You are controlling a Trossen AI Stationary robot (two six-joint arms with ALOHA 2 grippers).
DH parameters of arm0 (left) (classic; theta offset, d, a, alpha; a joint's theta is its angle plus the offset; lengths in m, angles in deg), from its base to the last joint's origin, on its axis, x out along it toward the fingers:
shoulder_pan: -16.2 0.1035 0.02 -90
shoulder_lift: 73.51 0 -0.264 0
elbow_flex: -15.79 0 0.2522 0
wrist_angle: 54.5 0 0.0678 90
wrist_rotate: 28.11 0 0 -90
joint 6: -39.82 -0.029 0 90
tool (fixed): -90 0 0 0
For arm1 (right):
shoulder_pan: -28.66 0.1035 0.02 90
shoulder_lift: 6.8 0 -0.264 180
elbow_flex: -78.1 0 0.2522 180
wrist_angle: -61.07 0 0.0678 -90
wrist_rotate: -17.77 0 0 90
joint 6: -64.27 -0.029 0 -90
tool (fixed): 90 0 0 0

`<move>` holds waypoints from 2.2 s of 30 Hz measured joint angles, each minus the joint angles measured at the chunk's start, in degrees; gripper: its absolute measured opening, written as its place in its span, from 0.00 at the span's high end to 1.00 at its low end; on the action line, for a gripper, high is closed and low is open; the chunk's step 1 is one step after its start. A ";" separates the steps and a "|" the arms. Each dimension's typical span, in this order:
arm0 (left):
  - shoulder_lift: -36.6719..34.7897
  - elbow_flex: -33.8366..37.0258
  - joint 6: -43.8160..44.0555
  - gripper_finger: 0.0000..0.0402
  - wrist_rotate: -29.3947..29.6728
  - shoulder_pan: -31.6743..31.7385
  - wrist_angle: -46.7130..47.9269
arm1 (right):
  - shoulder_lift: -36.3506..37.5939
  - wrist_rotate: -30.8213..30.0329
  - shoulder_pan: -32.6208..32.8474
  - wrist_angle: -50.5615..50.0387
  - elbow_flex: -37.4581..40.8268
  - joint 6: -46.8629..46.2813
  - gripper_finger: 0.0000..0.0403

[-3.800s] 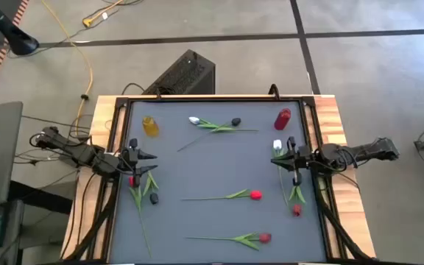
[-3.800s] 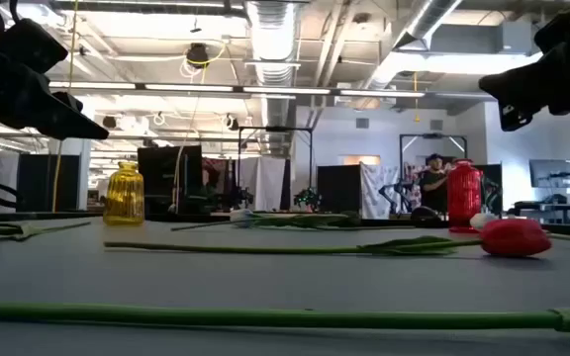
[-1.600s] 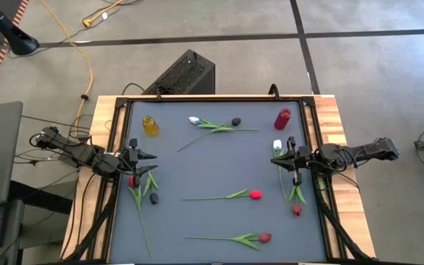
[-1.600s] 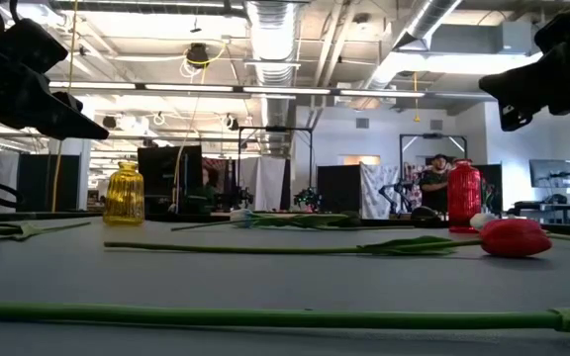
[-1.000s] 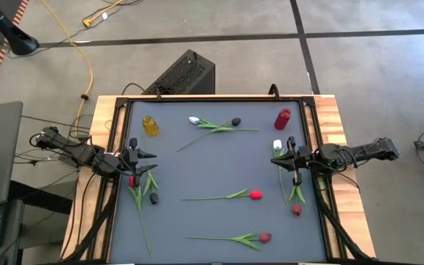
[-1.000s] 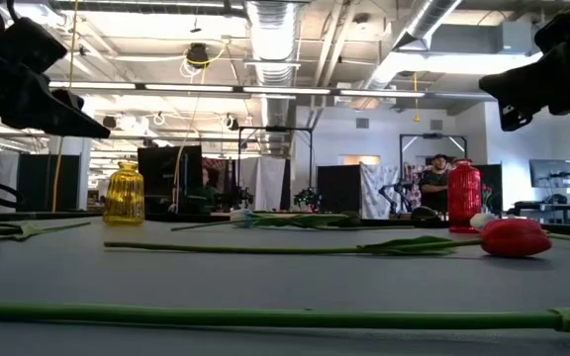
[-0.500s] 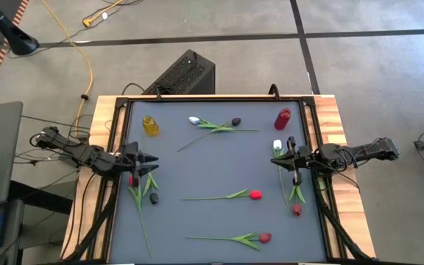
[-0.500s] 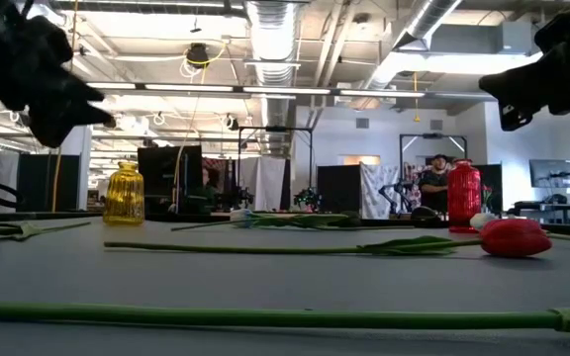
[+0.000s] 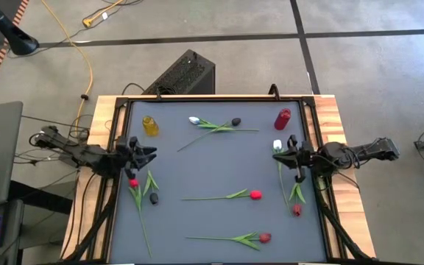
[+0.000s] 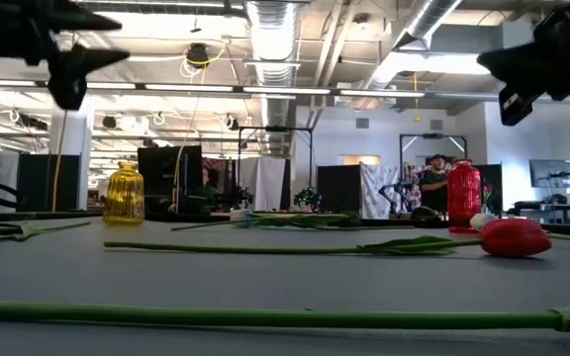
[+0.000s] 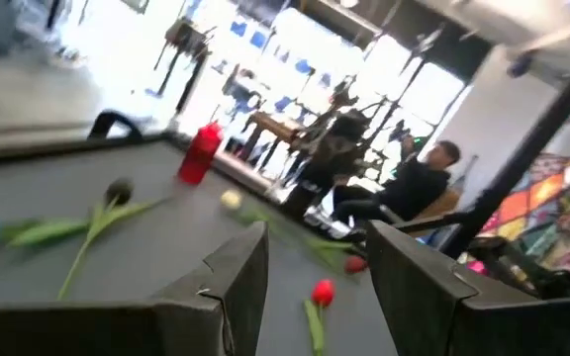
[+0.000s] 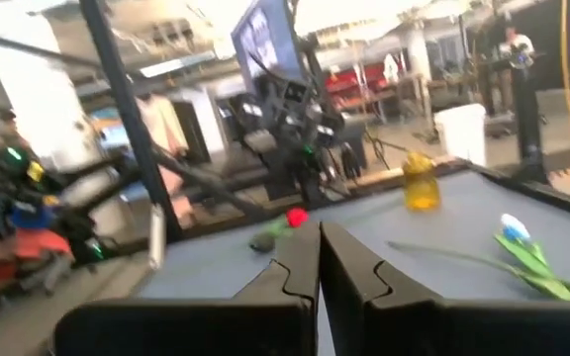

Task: Sort flowers into vase by color
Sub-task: Put the top black tulip into the red flower vase

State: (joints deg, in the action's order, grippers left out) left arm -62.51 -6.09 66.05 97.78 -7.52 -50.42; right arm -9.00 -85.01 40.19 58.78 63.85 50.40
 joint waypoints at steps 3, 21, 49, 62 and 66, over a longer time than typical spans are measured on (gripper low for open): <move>4.87 -0.02 -4.57 0.60 -1.14 0.18 -6.39 | 0.00 1.55 0.11 3.01 0.00 -1.07 0.91; 40.59 -20.72 -18.58 0.60 -17.81 11.45 -6.43 | -4.87 2.25 -0.01 7.62 -0.53 2.15 0.91; 82.56 -44.21 -18.67 0.60 -28.87 43.25 14.68 | -37.86 -0.68 -1.63 16.27 -13.32 13.94 0.79; 92.83 -45.97 -22.89 0.60 -28.68 44.79 15.20 | -48.65 -0.56 1.90 13.85 -20.44 10.73 0.63; 93.12 -45.97 -23.86 0.60 -30.08 45.07 15.35 | -49.92 -0.62 3.15 13.85 -20.46 10.73 0.63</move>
State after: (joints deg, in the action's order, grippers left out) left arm 30.62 -52.06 42.20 67.71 37.55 -35.07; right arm -58.92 -85.63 43.34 72.63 43.38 61.13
